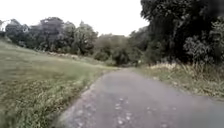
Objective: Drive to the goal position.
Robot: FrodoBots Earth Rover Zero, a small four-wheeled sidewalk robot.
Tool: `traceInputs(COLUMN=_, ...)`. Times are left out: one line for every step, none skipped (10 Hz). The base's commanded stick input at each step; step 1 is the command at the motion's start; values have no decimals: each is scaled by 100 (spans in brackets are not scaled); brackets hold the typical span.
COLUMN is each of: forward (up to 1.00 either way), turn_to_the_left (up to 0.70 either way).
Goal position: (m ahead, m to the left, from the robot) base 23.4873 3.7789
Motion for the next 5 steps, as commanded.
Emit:
traceInputs(forward=100, turn_to_the_left=-25)
traceInputs(forward=100, turn_to_the_left=-27)
traceInputs(forward=100, turn_to_the_left=-27)
traceInputs(forward=100, turn_to_the_left=-26)
traceInputs(forward=100, turn_to_the_left=-23)
